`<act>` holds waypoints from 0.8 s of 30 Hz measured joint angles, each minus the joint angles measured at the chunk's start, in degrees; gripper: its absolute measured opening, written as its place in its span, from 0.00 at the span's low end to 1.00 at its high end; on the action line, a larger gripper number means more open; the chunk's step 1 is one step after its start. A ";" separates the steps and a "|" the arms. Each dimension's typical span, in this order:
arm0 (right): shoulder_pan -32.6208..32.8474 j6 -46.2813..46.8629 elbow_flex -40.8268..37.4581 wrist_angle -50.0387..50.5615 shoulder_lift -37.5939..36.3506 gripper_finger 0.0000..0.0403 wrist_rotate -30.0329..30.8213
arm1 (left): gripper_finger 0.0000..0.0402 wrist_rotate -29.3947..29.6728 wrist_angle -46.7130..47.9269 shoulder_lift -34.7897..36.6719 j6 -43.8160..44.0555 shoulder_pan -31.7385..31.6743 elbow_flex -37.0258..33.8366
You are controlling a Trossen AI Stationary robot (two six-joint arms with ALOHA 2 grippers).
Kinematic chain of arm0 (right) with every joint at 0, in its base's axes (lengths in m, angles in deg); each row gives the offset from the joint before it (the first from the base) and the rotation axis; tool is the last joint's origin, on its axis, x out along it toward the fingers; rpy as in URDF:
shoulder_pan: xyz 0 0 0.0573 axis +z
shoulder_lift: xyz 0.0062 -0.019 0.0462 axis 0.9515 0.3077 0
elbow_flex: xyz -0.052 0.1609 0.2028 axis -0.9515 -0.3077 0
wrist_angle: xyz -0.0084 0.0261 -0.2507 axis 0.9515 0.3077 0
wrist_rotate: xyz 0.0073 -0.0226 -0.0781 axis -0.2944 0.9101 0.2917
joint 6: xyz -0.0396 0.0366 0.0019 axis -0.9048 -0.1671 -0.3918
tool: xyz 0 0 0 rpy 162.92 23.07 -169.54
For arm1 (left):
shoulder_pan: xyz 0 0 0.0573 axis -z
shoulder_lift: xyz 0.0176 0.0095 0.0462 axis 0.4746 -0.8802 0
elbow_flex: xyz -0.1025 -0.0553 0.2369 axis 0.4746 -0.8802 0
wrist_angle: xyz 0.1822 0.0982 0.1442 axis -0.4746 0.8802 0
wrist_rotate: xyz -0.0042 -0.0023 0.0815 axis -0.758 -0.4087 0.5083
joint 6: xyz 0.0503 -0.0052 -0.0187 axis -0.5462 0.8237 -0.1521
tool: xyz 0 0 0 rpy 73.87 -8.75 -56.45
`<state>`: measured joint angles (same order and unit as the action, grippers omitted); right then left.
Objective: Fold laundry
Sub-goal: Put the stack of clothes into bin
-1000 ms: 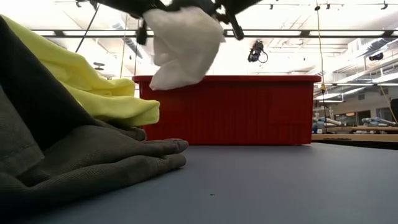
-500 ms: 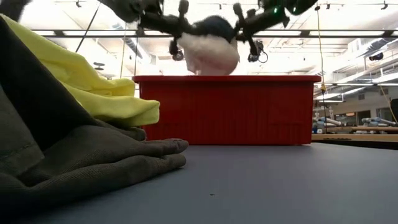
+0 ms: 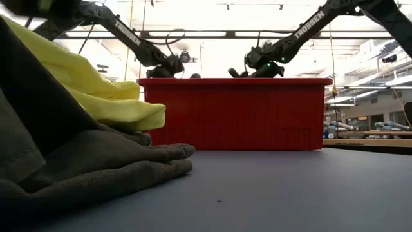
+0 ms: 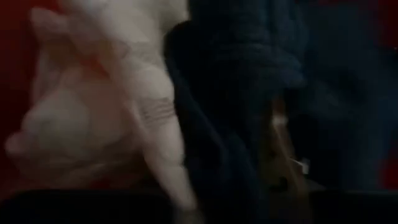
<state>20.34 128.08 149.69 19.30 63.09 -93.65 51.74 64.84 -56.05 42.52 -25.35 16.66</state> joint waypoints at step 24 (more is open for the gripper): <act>-2.48 -2.20 0.09 9.92 -15.27 0.65 4.01 | 0.73 3.26 10.74 11.98 -17.41 0.74 1.28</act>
<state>17.87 125.88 149.78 29.21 47.82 -89.64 55.01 75.59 -44.07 25.11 -24.61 17.93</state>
